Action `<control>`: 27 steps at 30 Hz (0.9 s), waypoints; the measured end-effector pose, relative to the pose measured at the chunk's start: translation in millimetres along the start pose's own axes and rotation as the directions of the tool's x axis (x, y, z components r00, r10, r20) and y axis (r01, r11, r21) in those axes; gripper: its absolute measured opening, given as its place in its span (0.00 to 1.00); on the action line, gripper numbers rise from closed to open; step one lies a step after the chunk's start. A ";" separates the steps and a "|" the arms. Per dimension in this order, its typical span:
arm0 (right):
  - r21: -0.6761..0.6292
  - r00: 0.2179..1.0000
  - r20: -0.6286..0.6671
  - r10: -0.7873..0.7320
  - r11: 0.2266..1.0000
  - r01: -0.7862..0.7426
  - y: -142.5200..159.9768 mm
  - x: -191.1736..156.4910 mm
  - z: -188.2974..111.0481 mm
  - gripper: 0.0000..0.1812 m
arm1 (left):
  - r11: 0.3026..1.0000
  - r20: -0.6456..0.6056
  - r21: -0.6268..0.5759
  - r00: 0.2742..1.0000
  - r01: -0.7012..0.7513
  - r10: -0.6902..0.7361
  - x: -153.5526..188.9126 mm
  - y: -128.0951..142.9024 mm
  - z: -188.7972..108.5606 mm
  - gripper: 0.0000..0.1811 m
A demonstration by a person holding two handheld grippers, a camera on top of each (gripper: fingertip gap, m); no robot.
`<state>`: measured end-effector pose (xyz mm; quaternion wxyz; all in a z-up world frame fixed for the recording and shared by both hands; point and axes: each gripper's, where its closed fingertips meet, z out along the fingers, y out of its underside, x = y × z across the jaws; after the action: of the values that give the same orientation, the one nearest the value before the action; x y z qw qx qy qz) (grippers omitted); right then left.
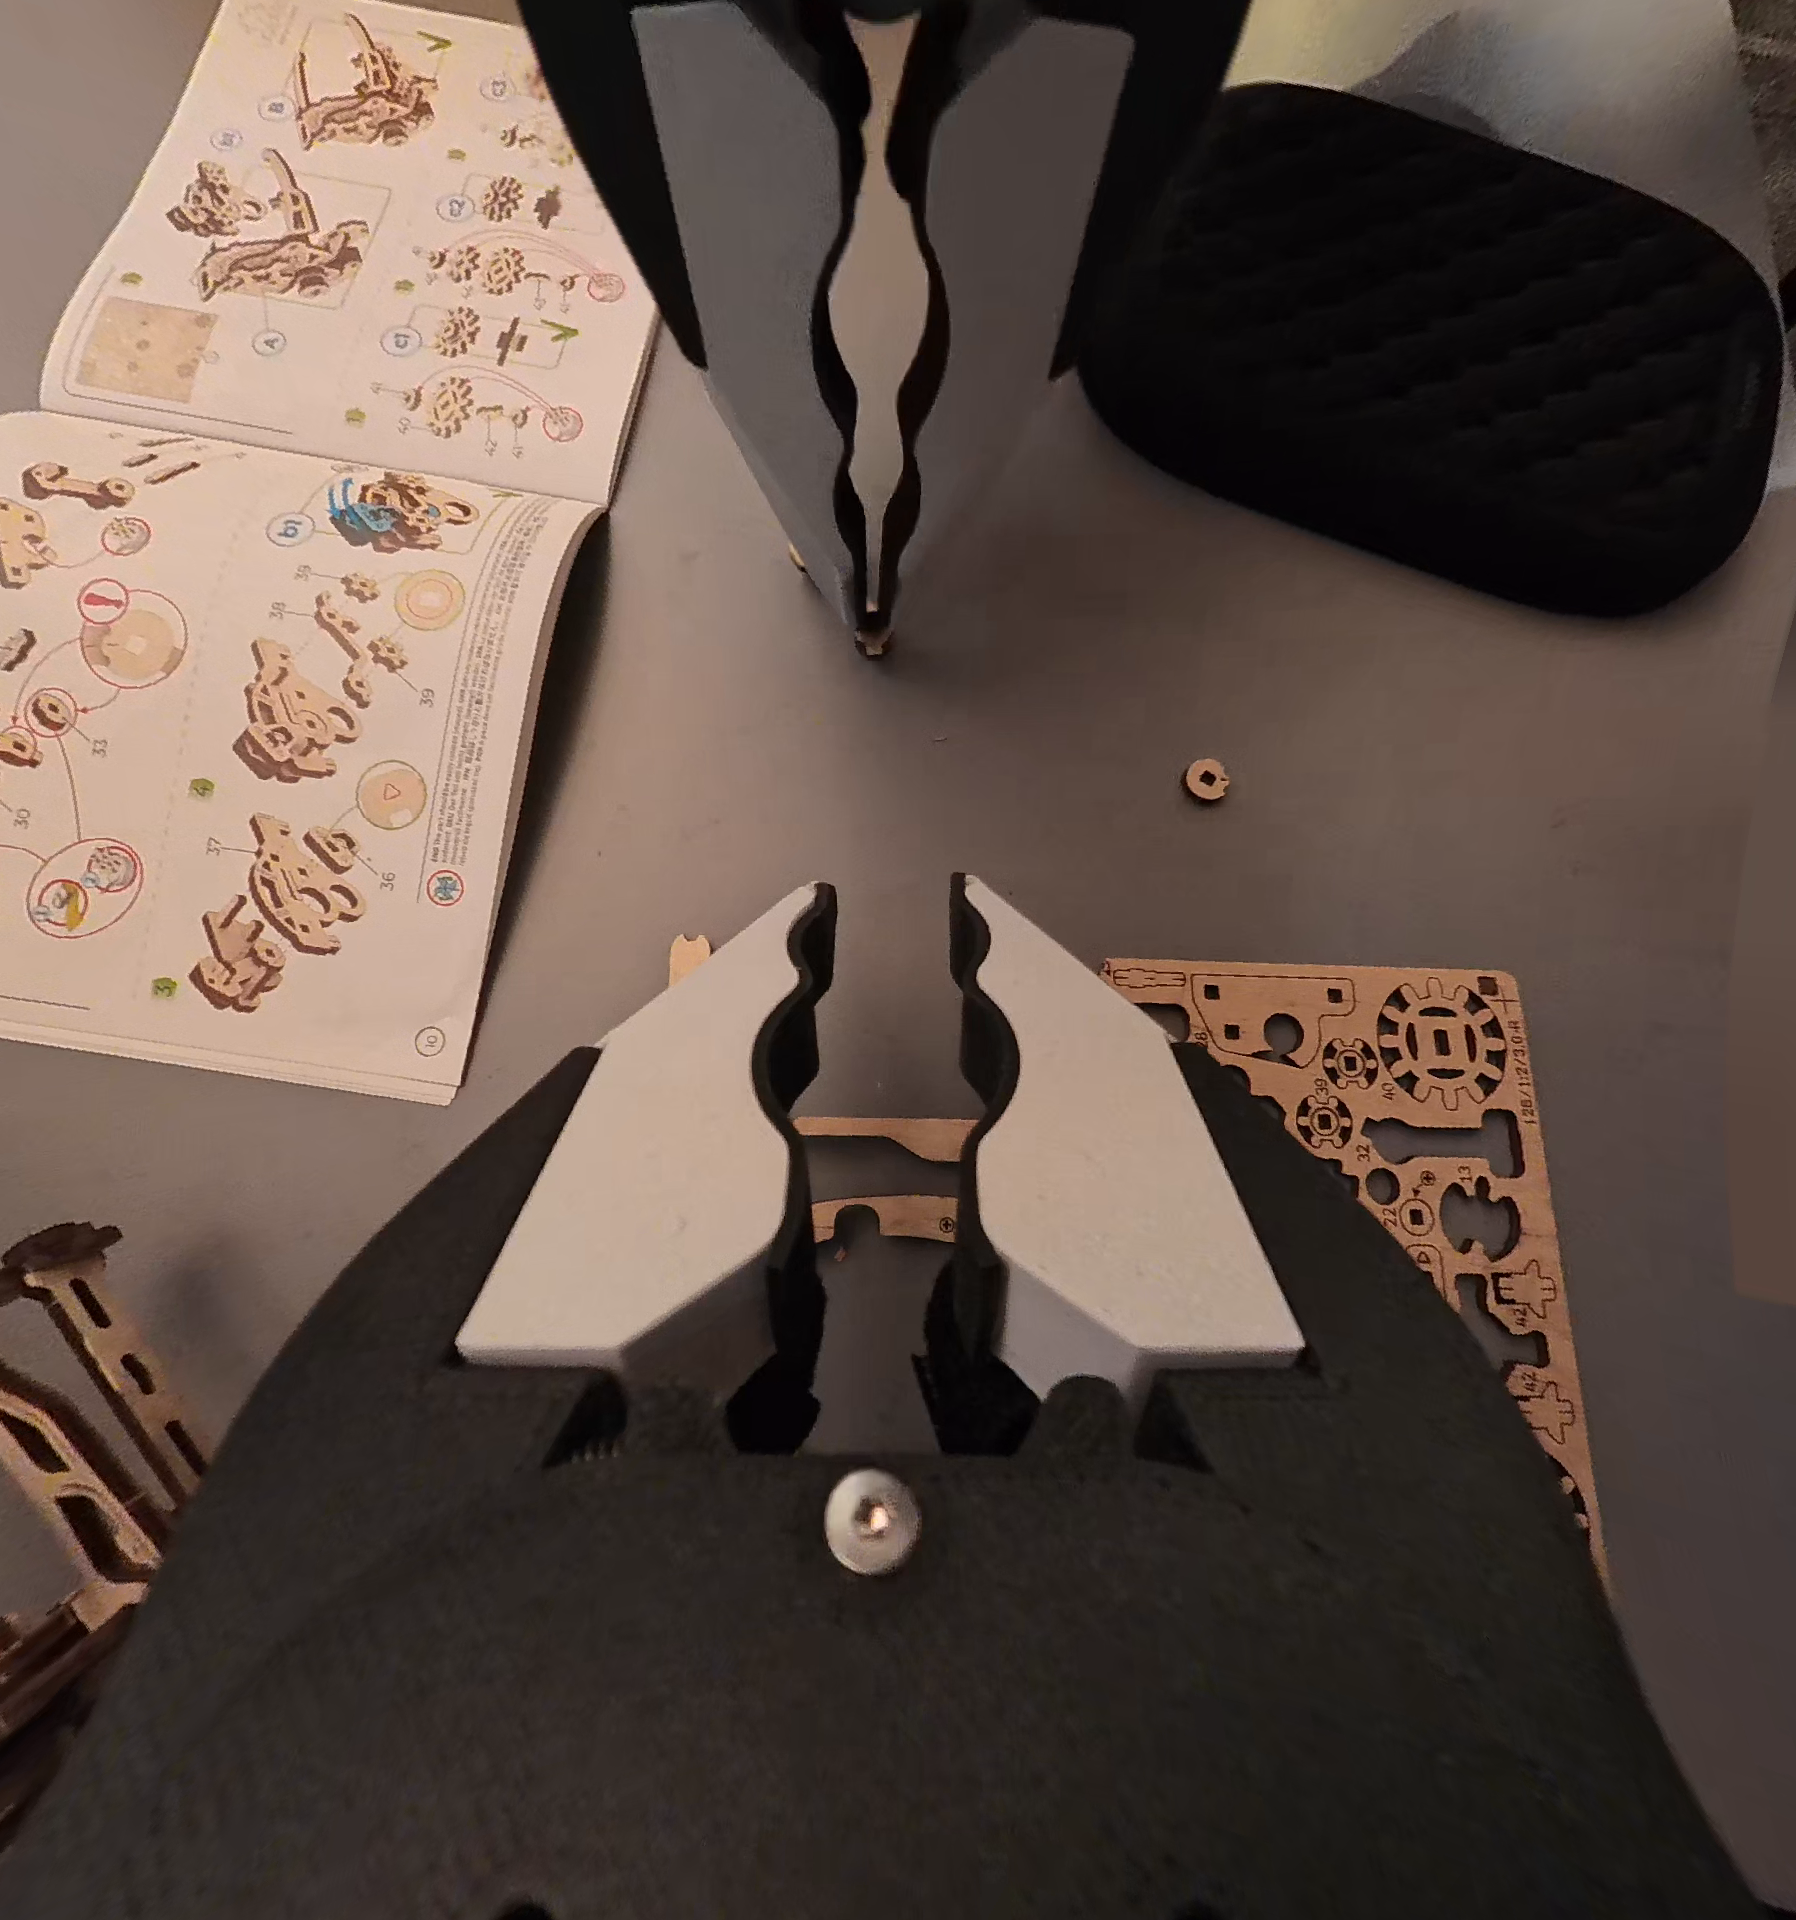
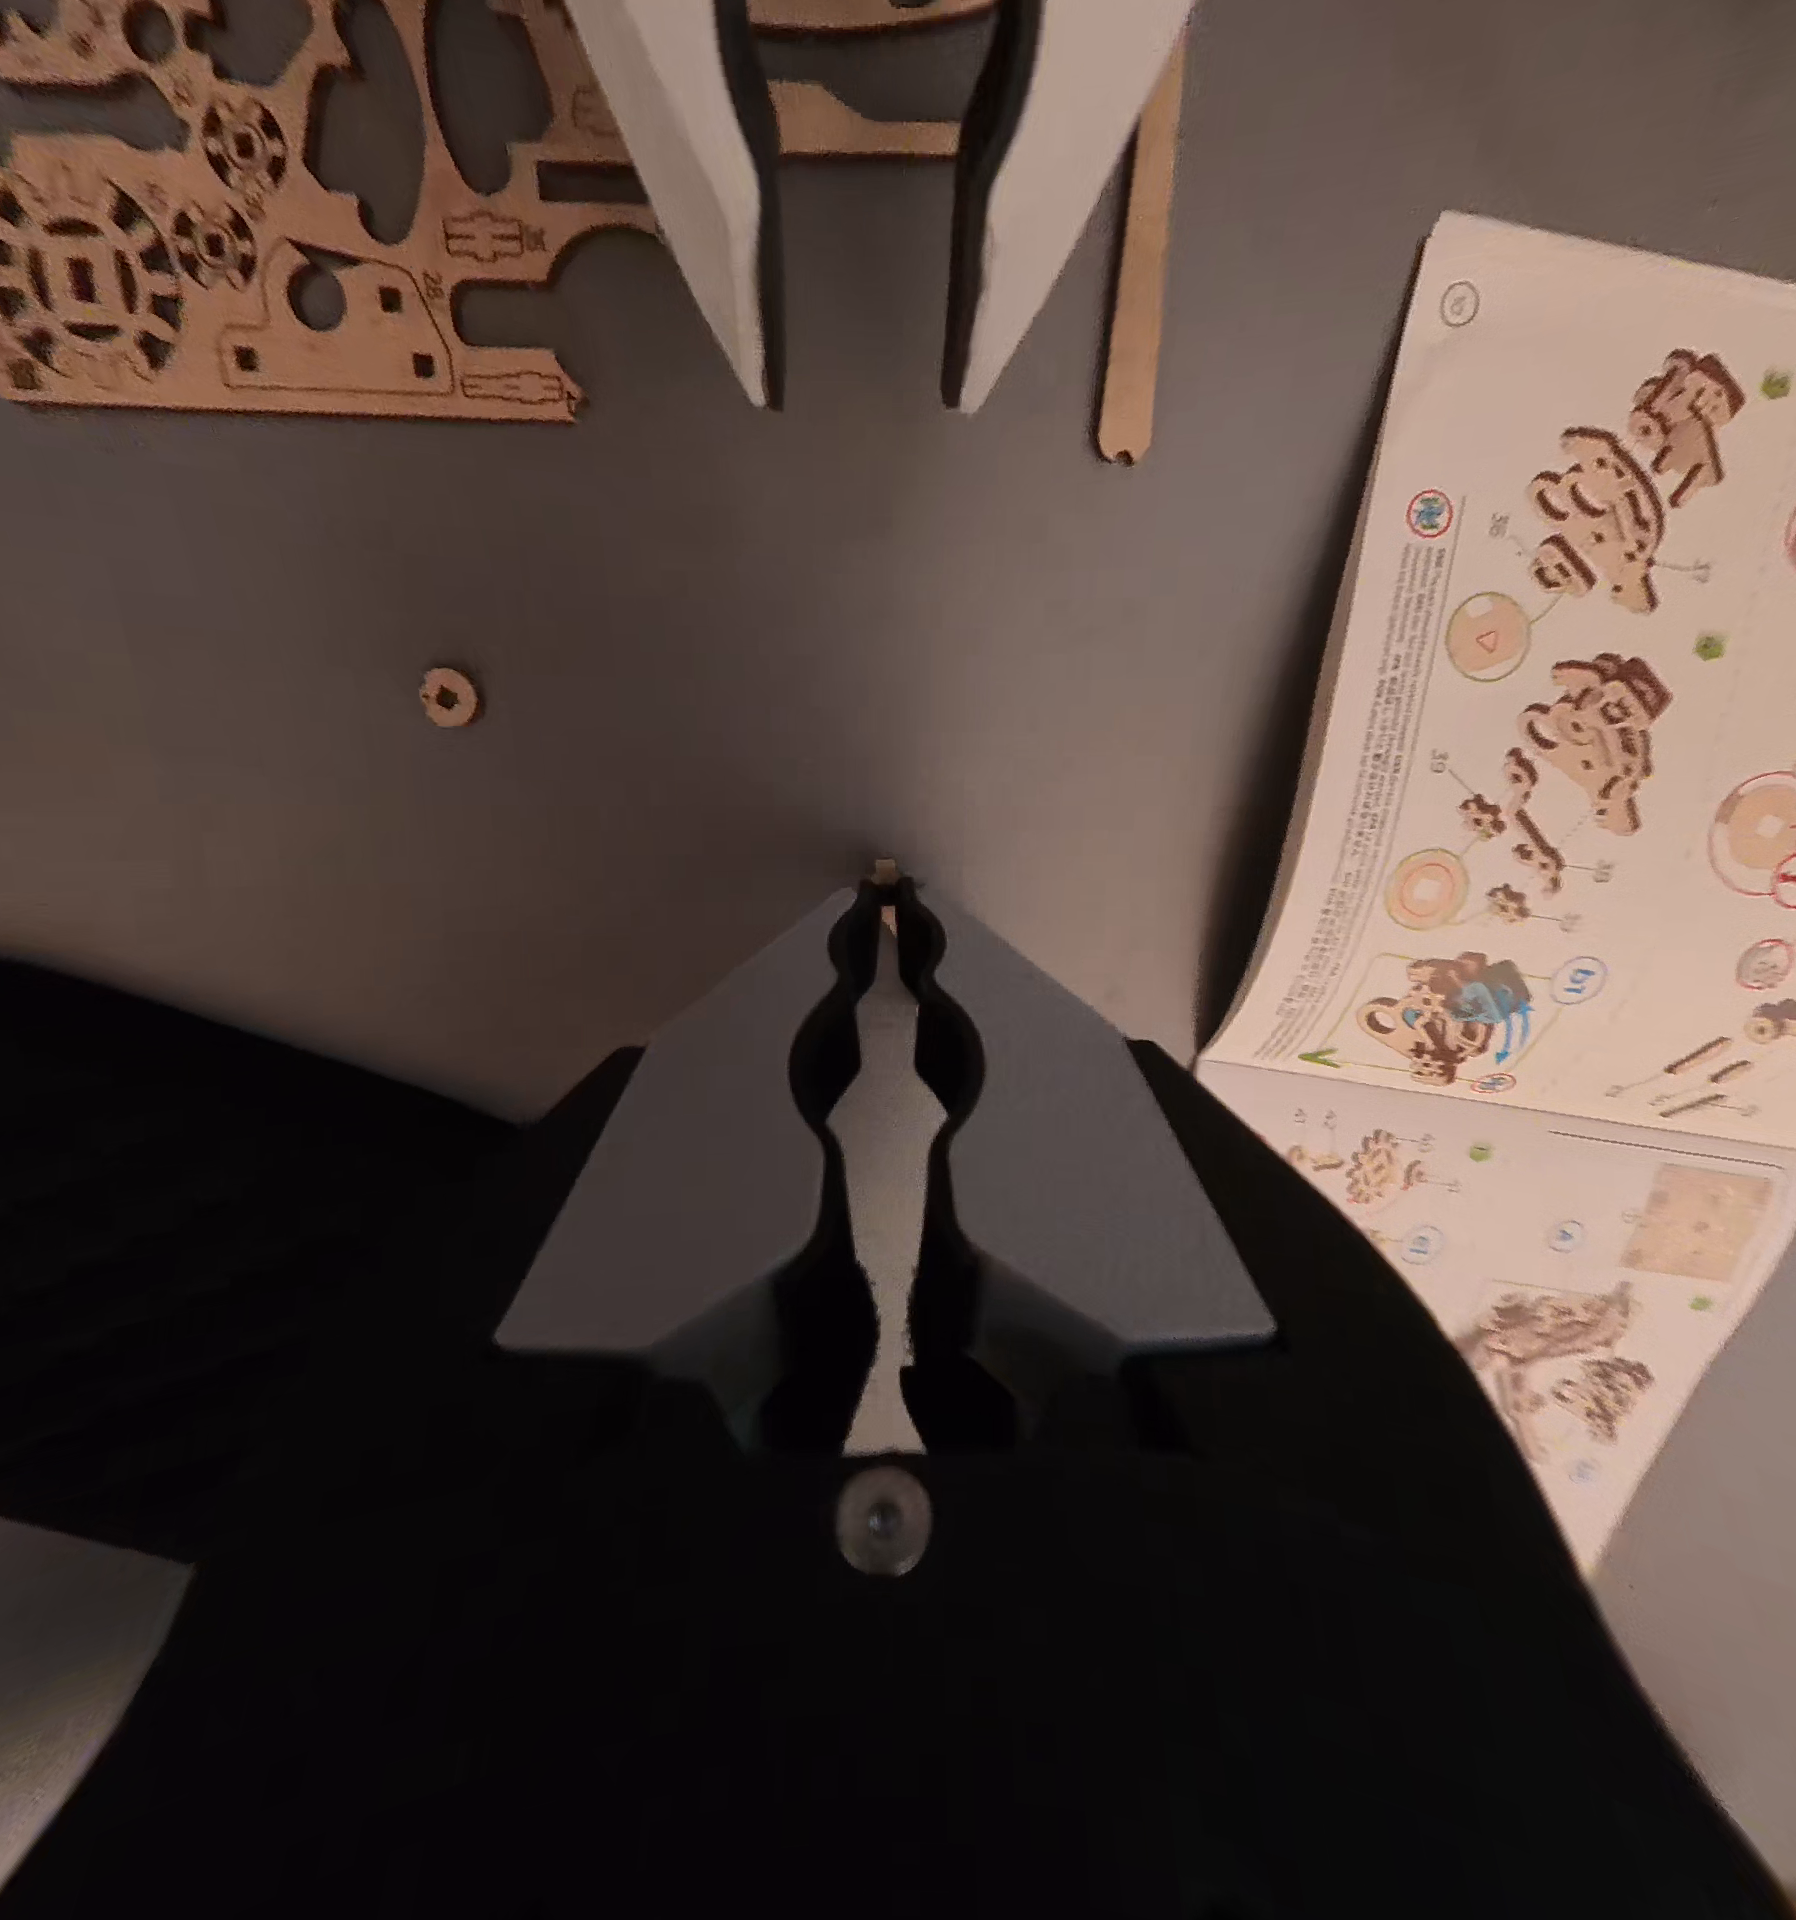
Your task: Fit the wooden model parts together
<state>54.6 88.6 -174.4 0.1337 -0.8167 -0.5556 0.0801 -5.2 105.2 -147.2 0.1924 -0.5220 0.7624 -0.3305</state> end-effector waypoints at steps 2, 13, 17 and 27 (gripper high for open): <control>-0.026 0.998 -0.053 -0.027 0.999 0.026 -0.4 0.9 0.5 0.01 | 1.000 -0.001 0.001 1.000 -0.002 0.002 0.8 -0.5 -0.1 0.11; 0.050 0.999 0.000 0.034 0.998 -0.034 0.0 0.2 0.6 0.01 | 1.000 -0.003 0.009 1.000 -0.023 0.023 5.8 -4.6 -0.6 0.11; 0.033 1.000 -0.029 0.007 0.999 -0.007 0.8 0.1 0.9 0.01 | 1.000 -0.005 0.012 1.000 -0.020 0.020 5.6 -4.9 -0.6 0.11; -0.007 0.999 -0.048 -0.010 1.000 0.010 1.7 -0.7 1.5 0.01 | 1.000 -0.017 0.006 1.000 -0.018 0.018 7.9 -4.0 2.1 0.11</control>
<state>55.4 87.6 -176.3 0.1448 -0.8160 -0.5566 0.0580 -4.2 96.4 -145.5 0.1902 -0.5119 0.7677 -0.3352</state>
